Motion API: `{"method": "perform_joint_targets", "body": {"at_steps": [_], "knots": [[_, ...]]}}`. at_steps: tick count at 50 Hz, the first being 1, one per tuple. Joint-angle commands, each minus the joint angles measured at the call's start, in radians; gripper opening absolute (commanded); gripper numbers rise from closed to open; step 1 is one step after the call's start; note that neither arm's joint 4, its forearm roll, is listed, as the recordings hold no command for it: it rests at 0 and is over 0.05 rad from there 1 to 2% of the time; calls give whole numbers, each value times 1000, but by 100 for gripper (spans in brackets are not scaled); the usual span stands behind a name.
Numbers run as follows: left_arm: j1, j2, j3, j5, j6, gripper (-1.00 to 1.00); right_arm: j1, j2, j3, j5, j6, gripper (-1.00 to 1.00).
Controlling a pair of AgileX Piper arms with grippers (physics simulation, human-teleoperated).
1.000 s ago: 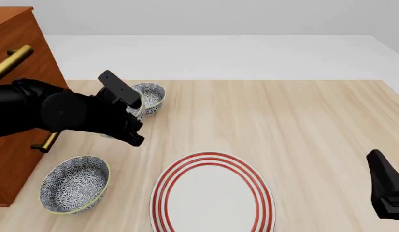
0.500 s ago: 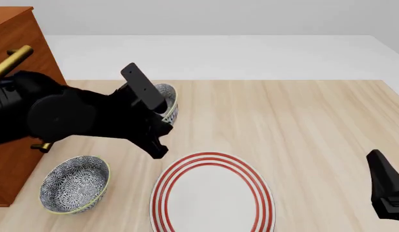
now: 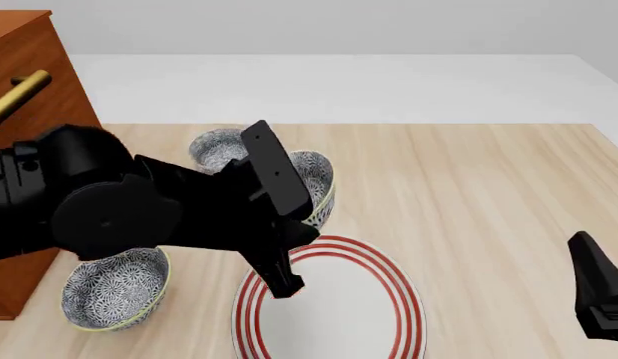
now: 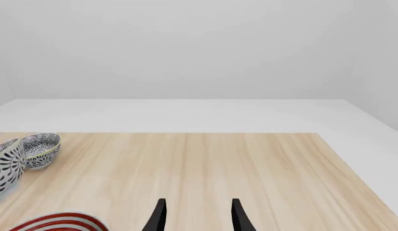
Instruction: Pick up the bowl and put it in the middle on the plate.
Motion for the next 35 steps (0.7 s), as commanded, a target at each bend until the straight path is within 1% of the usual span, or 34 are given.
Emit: {"method": "perform_joint_targets", "body": {"at_steps": [1, 15, 25, 30, 35], "knots": [[-94, 23, -19, 5, -22, -100, 0, -1, -2, 3, 0, 100], [-136, 0, 22, 13, -33, -100, 0, -1, -2, 3, 0, 100], [-165, 38, 59, -16, -59, -100, 0, -1, -2, 3, 0, 100], [-146, 39, 82, -33, -58, -100, 0, -1, -2, 3, 0, 100], [-156, 56, 83, -43, -74, -100, 0, -1, -2, 3, 0, 100]]}}
